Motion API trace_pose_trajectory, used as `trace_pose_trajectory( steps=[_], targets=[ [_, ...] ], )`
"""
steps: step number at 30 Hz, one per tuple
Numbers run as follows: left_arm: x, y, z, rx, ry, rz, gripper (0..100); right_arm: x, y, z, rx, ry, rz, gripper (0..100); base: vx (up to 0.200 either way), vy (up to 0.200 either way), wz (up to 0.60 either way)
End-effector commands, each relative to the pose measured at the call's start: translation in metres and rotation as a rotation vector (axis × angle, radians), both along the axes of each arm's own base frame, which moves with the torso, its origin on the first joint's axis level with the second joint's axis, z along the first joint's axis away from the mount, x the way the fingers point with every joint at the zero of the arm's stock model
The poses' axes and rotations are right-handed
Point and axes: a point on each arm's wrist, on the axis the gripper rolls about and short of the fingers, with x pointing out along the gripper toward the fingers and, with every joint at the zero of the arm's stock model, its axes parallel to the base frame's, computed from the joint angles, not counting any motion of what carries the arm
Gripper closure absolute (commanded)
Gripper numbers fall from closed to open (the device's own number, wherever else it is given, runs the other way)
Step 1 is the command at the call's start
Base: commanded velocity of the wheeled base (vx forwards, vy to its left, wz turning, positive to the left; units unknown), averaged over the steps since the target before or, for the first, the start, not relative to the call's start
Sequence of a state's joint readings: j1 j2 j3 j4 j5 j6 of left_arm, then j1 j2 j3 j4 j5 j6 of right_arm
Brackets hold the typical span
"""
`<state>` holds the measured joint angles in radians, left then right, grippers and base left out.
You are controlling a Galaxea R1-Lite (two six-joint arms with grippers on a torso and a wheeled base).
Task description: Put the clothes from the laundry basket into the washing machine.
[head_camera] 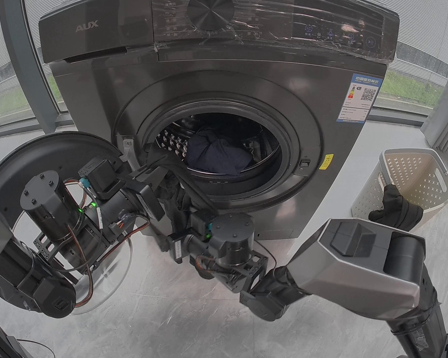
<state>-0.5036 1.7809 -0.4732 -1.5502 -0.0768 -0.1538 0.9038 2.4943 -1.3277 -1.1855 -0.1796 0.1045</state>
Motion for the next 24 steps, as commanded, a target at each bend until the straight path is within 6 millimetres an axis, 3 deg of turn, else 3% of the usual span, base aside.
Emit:
trace_pose_trajectory(
  steps=[1,16,24],
  targets=[
    [-0.001,0.0,0.001,-0.003,-0.005,-0.001,100,0.026,-0.018,-0.015,-0.023,0.015,-0.074,0,0.0,0.0,0.0],
    [0.0,0.0,0.001,-0.002,-0.006,-0.001,100,0.052,-0.046,0.003,0.01,-0.01,-0.194,0,0.0,0.0,0.0],
    [-0.001,0.0,0.001,-0.002,-0.004,0.001,100,0.054,-0.05,0.013,0.033,-0.027,-0.204,0,0.0,0.0,0.0]
  ],
)
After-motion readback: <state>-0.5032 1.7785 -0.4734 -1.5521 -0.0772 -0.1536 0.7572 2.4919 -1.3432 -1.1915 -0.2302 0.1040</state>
